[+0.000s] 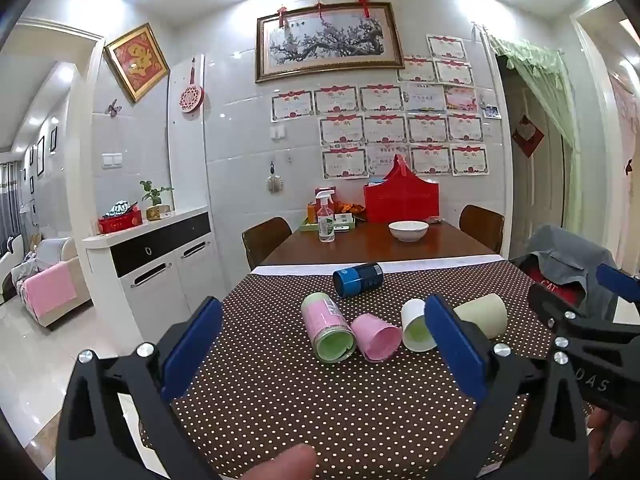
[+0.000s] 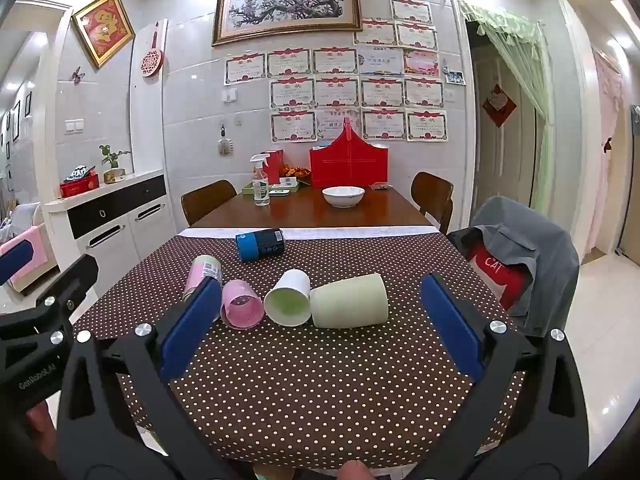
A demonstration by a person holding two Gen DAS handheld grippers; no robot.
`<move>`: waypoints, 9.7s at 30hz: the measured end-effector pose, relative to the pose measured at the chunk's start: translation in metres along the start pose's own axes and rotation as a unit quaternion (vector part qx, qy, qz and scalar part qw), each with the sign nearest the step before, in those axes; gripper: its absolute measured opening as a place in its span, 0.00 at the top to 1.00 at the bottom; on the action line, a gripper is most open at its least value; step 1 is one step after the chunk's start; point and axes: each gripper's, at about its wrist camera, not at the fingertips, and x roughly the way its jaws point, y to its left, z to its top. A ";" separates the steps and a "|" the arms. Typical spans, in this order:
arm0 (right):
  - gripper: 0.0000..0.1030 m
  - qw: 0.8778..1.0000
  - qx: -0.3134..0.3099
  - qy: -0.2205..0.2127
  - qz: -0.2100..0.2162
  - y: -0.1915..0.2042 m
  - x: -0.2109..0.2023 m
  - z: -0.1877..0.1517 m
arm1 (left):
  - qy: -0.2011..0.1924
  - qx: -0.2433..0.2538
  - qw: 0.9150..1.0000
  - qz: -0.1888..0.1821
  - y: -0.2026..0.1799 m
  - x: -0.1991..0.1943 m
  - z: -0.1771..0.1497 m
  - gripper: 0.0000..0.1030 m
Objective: Flip cup upside down
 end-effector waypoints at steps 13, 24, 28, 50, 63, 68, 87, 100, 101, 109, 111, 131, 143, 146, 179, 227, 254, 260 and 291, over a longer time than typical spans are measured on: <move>0.06 1.000 0.000 -0.008 -0.006 0.005 -0.002 0.004 | -0.016 0.010 1.000 0.015 0.003 -0.005 0.003 0.04; 0.06 1.000 0.008 -0.025 0.004 -0.003 -0.012 0.012 | -0.057 -0.037 0.998 -0.012 0.006 -0.017 0.003 0.04; 0.06 0.999 0.001 -0.042 0.008 -0.002 -0.016 0.013 | -0.047 -0.037 0.998 -0.007 0.008 -0.017 0.004 0.04; 0.06 0.999 0.003 -0.040 -0.001 -0.007 -0.021 0.018 | -0.041 -0.013 0.999 -0.001 0.000 -0.017 0.007 0.04; 0.06 0.999 0.002 -0.040 -0.002 -0.006 -0.020 0.017 | -0.041 -0.013 0.999 -0.001 -0.002 -0.018 0.008 0.04; 0.06 0.999 0.002 -0.039 -0.002 -0.004 -0.019 0.017 | -0.042 -0.013 0.999 -0.001 -0.002 -0.018 0.008 0.04; 0.06 0.999 0.002 -0.039 -0.002 -0.003 -0.018 0.017 | -0.043 -0.010 0.999 -0.002 -0.004 -0.020 0.010 0.04; 0.06 1.000 -0.012 -0.006 0.018 0.007 0.016 0.018 | -0.027 0.005 1.000 -0.007 -0.006 0.005 0.020 0.04; 0.06 1.000 -0.013 0.000 0.022 0.007 0.022 0.019 | -0.020 0.010 1.000 -0.012 -0.007 0.012 0.021 0.04; 0.06 0.997 -0.024 0.060 0.034 0.003 0.084 0.019 | 0.039 0.038 0.998 -0.040 -0.009 0.079 0.027 0.04; 0.06 0.996 -0.025 0.073 0.036 0.002 0.097 0.020 | 0.055 0.041 0.997 -0.046 -0.008 0.100 0.030 0.04; 0.06 0.978 -0.030 0.203 0.034 -0.003 0.262 0.037 | 0.225 0.140 0.956 -0.129 -0.025 0.335 0.056 0.04; 0.06 0.961 -0.043 0.268 0.044 0.008 0.356 0.037 | 0.320 0.236 0.898 -0.189 -0.057 0.467 0.032 0.04; 0.06 0.957 -0.041 0.283 0.045 0.007 0.373 0.034 | 0.344 0.255 0.882 -0.198 -0.066 0.492 0.022 0.04; 0.06 0.959 -0.012 0.278 0.054 -0.009 0.368 0.052 | 0.434 0.218 0.841 -0.238 -0.079 0.531 -0.008 0.33; 0.06 0.977 -0.003 0.205 0.062 -0.008 0.209 0.064 | 0.278 0.086 0.927 -0.239 -0.016 0.270 0.063 0.35; 0.06 0.970 0.004 0.241 0.046 -0.021 0.159 -0.025 | 0.344 0.040 0.912 -0.221 -0.052 0.225 -0.088 0.33; 0.06 0.970 0.006 0.237 0.054 -0.016 0.151 -0.025 | 0.319 0.069 0.924 -0.198 -0.051 0.207 -0.077 0.19; 0.06 0.949 0.061 0.284 0.121 0.022 0.149 -0.021 | 0.200 0.040 0.973 -0.105 0.027 0.143 -0.036 0.04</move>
